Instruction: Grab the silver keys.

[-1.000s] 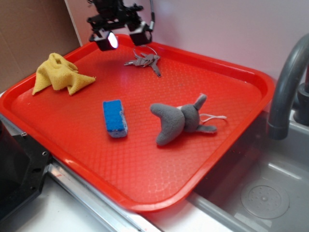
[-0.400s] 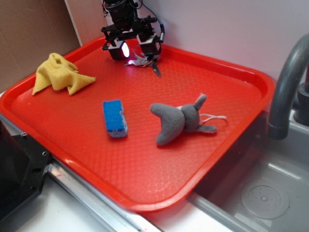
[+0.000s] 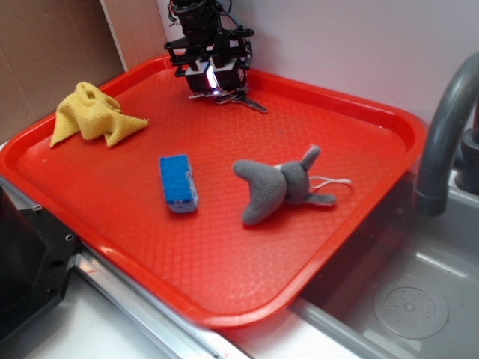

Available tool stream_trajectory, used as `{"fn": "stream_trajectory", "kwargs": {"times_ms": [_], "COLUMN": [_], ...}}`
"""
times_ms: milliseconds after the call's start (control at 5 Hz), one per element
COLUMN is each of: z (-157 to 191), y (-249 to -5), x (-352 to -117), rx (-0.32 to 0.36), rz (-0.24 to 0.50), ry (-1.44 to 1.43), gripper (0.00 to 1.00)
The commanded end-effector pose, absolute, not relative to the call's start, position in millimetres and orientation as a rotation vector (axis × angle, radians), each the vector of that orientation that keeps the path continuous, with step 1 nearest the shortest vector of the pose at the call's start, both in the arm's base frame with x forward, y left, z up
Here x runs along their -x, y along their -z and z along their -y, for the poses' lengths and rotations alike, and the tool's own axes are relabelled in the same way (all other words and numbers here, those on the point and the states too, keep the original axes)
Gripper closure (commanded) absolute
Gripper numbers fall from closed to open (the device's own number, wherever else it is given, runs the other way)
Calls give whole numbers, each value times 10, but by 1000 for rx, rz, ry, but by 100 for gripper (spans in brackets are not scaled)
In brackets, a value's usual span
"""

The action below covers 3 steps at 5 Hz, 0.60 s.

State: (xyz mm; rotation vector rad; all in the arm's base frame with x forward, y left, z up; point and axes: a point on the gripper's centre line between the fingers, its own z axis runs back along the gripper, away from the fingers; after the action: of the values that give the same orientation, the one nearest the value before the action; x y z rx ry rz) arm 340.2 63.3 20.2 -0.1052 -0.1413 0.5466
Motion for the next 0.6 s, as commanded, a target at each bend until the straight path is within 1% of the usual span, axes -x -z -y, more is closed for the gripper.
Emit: {"fn": "stream_trajectory", "kwargs": {"times_ms": [0, 200, 400], "z": [-487, -309, -146], "y": [-741, -1237, -1709], "x": [-3172, -2766, -2375], "rx": [119, 89, 84], "rz": [187, 171, 232], "ry": [-276, -67, 56], "gripper": [100, 100, 100]}}
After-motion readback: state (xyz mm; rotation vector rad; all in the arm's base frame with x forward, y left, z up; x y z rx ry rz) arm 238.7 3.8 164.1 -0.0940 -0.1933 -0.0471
